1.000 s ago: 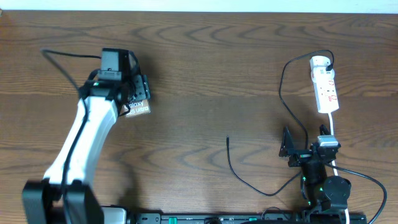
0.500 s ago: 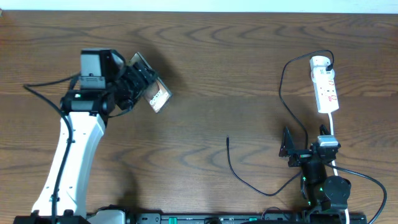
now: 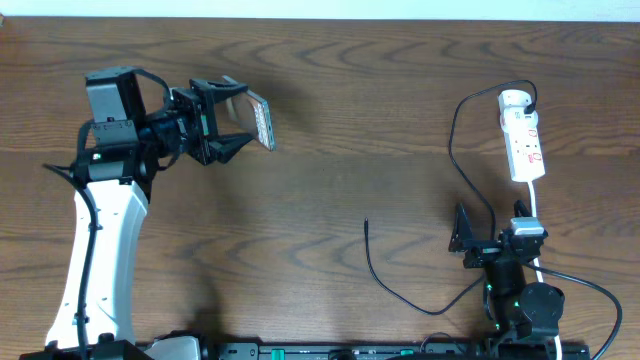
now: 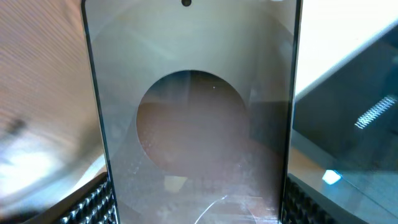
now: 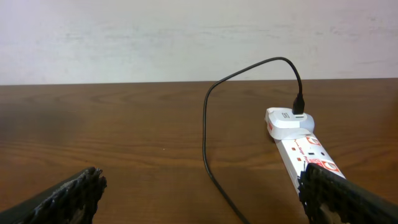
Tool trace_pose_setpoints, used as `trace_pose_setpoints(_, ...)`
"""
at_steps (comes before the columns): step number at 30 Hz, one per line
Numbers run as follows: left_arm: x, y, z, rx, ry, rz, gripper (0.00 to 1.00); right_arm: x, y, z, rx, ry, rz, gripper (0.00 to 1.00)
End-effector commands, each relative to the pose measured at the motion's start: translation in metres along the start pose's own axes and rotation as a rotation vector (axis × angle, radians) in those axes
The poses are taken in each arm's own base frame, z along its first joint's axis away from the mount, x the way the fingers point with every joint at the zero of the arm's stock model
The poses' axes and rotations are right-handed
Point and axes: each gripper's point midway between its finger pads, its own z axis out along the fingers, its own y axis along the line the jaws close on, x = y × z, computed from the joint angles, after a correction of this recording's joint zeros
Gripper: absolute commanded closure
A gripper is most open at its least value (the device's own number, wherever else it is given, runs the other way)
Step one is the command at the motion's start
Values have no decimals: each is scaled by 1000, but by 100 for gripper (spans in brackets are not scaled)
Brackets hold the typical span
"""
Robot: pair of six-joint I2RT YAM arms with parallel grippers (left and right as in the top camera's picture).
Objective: Plug charger to phone and switch on socket
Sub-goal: 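Lift the phone with the left gripper and raise it upright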
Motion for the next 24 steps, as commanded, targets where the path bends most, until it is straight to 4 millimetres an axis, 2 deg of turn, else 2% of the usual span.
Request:
trace_pose_setpoints(1, 42, -18, -10, 28, 218, -123, 93, 1, 1, 0, -4, 1, -13, 1)
trace_pose_setpoints(9, 54, -21, -14, 24, 292, -158, 93, 1, 1, 0, -4, 1, -13, 1)
trace_pose_setpoints(24, 49, -21, -13, 30, 267, -162, 93, 1, 1, 0, -4, 1, -13, 1)
